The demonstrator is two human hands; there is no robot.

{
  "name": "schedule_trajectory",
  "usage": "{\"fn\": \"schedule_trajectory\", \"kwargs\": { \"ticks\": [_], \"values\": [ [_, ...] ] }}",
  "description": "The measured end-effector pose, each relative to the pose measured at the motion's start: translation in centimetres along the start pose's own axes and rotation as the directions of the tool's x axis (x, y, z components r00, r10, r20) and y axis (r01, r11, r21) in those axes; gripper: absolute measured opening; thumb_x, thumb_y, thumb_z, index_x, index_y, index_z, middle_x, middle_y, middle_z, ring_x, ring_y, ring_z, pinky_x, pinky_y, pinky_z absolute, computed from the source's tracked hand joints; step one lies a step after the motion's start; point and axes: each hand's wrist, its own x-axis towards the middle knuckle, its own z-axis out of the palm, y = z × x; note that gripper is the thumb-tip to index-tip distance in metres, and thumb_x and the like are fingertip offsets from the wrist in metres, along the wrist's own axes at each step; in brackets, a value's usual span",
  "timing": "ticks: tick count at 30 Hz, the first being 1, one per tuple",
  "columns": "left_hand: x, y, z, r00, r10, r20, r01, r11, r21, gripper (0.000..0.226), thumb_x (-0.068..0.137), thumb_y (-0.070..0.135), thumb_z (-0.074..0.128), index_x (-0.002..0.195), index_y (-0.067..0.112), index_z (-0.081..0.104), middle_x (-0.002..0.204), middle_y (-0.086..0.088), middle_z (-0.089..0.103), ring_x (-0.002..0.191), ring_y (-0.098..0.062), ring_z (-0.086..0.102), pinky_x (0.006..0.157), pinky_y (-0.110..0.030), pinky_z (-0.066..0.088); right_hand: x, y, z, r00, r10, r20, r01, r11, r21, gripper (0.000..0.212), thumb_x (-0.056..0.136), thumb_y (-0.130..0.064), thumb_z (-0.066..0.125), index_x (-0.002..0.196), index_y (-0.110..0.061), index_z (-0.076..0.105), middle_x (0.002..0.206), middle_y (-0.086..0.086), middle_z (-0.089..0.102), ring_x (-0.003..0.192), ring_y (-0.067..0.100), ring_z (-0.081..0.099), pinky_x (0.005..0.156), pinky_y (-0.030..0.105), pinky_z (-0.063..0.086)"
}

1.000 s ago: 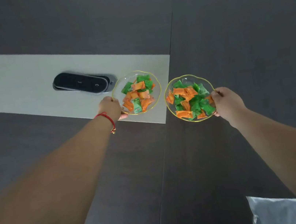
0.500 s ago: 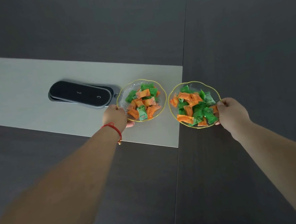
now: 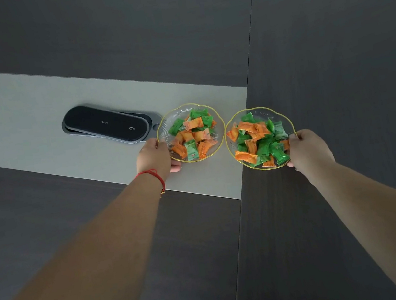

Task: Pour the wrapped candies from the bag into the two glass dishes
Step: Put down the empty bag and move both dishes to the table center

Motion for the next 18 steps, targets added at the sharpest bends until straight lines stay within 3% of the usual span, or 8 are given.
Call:
{"fn": "schedule_trajectory", "kwargs": {
  "ticks": [5, 8, 10, 13, 16, 18],
  "values": [
    [-0.1, -0.1, 0.0, 1.0, -0.008, -0.014, 0.008, 1.0, -0.003, 0.02, 0.095, 0.028, 0.038, 0.096, 0.014, 0.053, 0.058, -0.008, 0.068, 0.039, -0.013, 0.064, 0.044, -0.022, 0.053, -0.2, -0.1, 0.0, 1.0, -0.028, 0.007, 0.028, 0.998, -0.051, 0.03, 0.098, -0.039, 0.03, 0.103, -0.019, 0.052, 0.081, 0.005, 0.068, 0.065, 0.021, 0.066, 0.056, 0.028, 0.044],
    [-0.2, 0.0, -0.1, 1.0, 0.002, -0.024, -0.002, 1.0, -0.005, 0.025, 0.095, 0.035, 0.039, 0.098, 0.013, 0.051, 0.063, -0.011, 0.069, 0.042, -0.015, 0.066, 0.047, -0.026, 0.057, -0.5, 0.0, -0.1, 0.999, -0.048, 0.01, 0.049, 0.998, -0.046, 0.034, 0.097, -0.042, 0.03, 0.107, -0.019, 0.052, 0.081, 0.003, 0.066, 0.066, 0.021, 0.068, 0.056, 0.028, 0.044],
    [-0.3, 0.1, -0.1, 0.999, 0.015, -0.03, -0.015, 1.0, 0.011, 0.031, 0.094, 0.041, 0.039, 0.1, 0.012, 0.05, 0.07, -0.013, 0.071, 0.048, -0.02, 0.068, 0.053, -0.032, 0.06, -0.5, 0.1, -0.2, 0.999, -0.037, 0.008, 0.037, 0.999, -0.03, 0.037, 0.097, -0.045, 0.03, 0.111, -0.019, 0.052, 0.083, 0.002, 0.066, 0.064, 0.02, 0.068, 0.057, 0.029, 0.048],
    [-0.4, 0.1, 0.1, 0.998, 0.01, -0.055, -0.007, 0.999, 0.039, 0.038, 0.093, 0.049, 0.039, 0.104, 0.014, 0.046, 0.076, -0.01, 0.071, 0.049, -0.021, 0.069, 0.049, -0.028, 0.057, -0.6, 0.4, -0.2, 1.0, 0.004, 0.019, -0.005, 0.999, 0.049, 0.044, 0.096, -0.049, 0.031, 0.12, -0.018, 0.051, 0.084, 0.001, 0.066, 0.066, 0.018, 0.069, 0.065, 0.038, 0.059],
    [-0.9, 0.1, 0.3, 0.997, -0.009, -0.083, 0.008, 1.0, -0.014, 0.043, 0.091, 0.052, 0.042, 0.11, 0.014, 0.041, 0.084, -0.011, 0.069, 0.053, -0.021, 0.07, 0.047, -0.027, 0.056, -1.3, 0.6, -0.4, 0.998, 0.029, 0.059, -0.037, 0.989, 0.145, 0.051, 0.097, -0.05, 0.034, 0.135, -0.018, 0.042, 0.103, 0.003, 0.066, 0.074, 0.018, 0.069, 0.071, 0.043, 0.059],
    [-1.7, -0.2, 0.4, 0.997, -0.026, -0.076, 0.02, 0.997, -0.076, 0.043, 0.09, 0.05, 0.045, 0.112, 0.014, 0.038, 0.082, -0.01, 0.068, 0.06, -0.024, 0.07, 0.058, -0.031, 0.058, -2.4, 0.7, -0.9, 0.992, 0.066, 0.105, -0.087, 0.973, 0.214, 0.056, 0.097, -0.049, 0.037, 0.145, -0.019, 0.032, 0.115, 0.005, 0.066, 0.08, 0.016, 0.067, 0.063, 0.032, 0.052]
  ]
}}
